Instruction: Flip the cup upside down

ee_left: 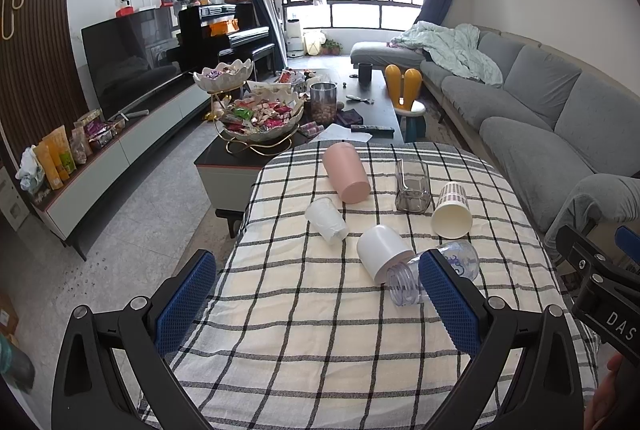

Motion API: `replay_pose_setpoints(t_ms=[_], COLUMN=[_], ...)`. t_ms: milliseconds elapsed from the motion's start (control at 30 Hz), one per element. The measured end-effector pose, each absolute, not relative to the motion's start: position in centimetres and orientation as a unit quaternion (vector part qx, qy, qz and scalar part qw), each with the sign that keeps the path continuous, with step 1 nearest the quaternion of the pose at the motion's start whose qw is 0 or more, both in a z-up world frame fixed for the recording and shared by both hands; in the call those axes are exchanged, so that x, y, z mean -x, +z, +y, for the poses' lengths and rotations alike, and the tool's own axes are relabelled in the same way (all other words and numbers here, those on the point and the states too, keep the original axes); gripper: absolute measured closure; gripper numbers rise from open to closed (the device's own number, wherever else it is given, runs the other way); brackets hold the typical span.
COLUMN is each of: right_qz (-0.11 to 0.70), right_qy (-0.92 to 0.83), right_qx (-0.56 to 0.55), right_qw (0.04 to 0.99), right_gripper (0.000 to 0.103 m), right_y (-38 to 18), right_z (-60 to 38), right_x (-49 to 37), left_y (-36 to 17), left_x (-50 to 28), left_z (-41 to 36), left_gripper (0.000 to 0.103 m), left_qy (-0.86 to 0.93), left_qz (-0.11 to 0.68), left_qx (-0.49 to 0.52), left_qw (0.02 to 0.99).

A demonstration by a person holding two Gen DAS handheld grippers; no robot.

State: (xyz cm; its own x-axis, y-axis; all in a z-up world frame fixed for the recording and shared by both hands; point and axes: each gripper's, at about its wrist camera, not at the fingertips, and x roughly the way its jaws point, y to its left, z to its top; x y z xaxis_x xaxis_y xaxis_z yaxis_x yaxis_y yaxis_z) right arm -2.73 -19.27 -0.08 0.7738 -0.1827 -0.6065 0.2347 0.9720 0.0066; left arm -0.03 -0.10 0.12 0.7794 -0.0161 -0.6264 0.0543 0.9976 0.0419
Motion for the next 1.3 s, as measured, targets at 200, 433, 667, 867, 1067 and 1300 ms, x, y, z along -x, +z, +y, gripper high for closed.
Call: replay_pose_setpoints(t_ms=[200, 433, 667, 867, 1067, 1300], right_qz=[0.318, 0.319, 0.326, 0.330, 0.340, 0.350], right_qy=[-0.110, -0.111, -0.111, -0.112, -0.110, -0.112], right_qx=[-0.041, -0.042, -0.043, -0.043, -0.046, -0.049], right_qw=[0.941, 0.940, 0.938, 0.936, 0.933, 0.929], right_gripper=[0.003, 0.003, 0.003, 0.003, 0.003, 0.003], right_y=[-0.1, 0.1, -1.6, -2.1, -2.5, -2.9], right_z=[-19.3, -19.3, -18.8, -18.8, -19.0, -19.1], right_x=[2.7, 2.7, 2.3, 1.7, 0.3, -2.1], left_y=[0.1, -0.6, -1.6, -1.5, -1.8, -2.1], left_x=[0.0, -0.1, -0.6, -1.3, -2.0, -4.9], left_z=[-0.1, 0.0, 0.1, 0.0, 0.2, 0.2], left_gripper=[0.000, 0.000, 0.000, 0.000, 0.000, 0.000], left_qy=[-0.019, -0.018, -0.018, -0.017, -0.016, -0.012], left_qz=[0.332, 0.335, 0.341, 0.346, 0.350, 0.356], left_qx=[-0.029, -0.029, -0.029, -0.030, -0.030, -0.029], left_qw=[0.943, 0.942, 0.940, 0.938, 0.936, 0.934])
